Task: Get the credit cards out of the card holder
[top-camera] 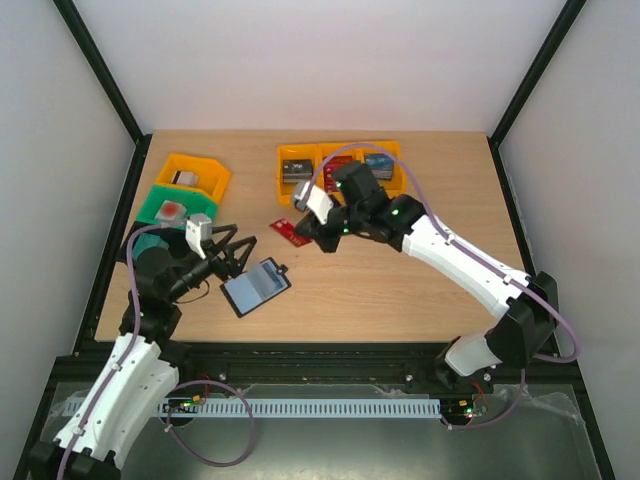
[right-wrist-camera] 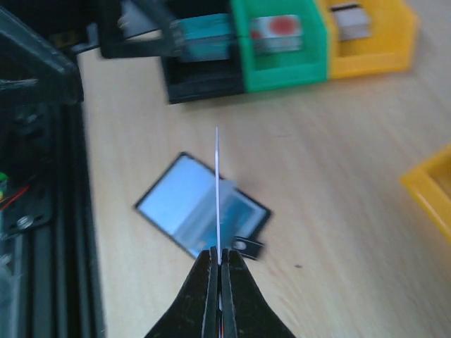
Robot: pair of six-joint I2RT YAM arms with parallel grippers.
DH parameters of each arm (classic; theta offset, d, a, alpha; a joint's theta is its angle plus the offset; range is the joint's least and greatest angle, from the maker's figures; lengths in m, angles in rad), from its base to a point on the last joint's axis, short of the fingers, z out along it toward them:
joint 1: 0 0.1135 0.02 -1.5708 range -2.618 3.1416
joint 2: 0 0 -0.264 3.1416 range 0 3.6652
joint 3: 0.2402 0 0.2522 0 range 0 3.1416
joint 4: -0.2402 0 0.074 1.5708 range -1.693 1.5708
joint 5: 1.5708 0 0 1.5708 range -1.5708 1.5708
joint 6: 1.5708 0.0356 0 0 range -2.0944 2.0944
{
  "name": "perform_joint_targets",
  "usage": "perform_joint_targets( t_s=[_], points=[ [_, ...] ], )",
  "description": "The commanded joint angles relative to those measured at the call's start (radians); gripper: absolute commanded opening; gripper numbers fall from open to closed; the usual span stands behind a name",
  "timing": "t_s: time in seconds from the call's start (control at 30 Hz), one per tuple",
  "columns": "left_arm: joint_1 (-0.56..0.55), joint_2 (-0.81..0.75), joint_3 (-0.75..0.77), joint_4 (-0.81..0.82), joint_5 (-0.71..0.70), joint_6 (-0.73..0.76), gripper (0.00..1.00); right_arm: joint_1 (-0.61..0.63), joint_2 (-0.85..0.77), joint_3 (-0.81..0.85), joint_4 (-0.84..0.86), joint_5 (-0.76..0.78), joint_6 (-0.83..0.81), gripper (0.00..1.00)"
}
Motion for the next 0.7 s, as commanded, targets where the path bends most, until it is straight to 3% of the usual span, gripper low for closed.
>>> perform_joint_targets(
  t_s=[0.0, 0.07, 0.17, 0.33, 0.4, 0.5, 0.53, 0.57, 0.67],
  points=[
    [0.017, -0.019, 0.041, 0.119, 0.487, 0.368, 0.78, 0.087, -0.025, 0.072, -0.096, -0.060, -0.133, 0.02],
    [0.014, -0.013, 0.063, 0.013, 0.552, 0.446, 0.77, 0.124, -0.011, 0.093, -0.133, -0.061, -0.157, 0.02],
    [0.009, -0.012, 0.094, -0.117, 0.524, 0.545, 0.72, 0.166, 0.023, 0.132, -0.220, -0.095, -0.210, 0.02],
    [0.009, -0.012, 0.106, -0.147, 0.520, 0.583, 0.48, 0.214, 0.053, 0.167, -0.253, -0.099, -0.218, 0.02],
    [0.008, -0.011, 0.105, -0.126, 0.536, 0.574, 0.35, 0.225, 0.060, 0.172, -0.258, -0.099, -0.226, 0.02],
    [0.008, -0.014, 0.109, -0.111, 0.571, 0.568, 0.04, 0.228, 0.056, 0.176, -0.252, -0.085, -0.224, 0.02],
    [0.008, -0.017, 0.110, -0.110, 0.583, 0.564, 0.02, 0.228, 0.049, 0.172, -0.233, -0.067, -0.213, 0.02],
    [0.007, -0.020, 0.108, -0.104, 0.594, 0.553, 0.02, 0.228, 0.035, 0.162, -0.202, -0.032, -0.194, 0.03],
    [0.012, -0.036, 0.077, 0.047, 0.552, 0.352, 0.02, 0.213, -0.041, 0.057, 0.007, 0.131, -0.097, 0.31]
  ],
)
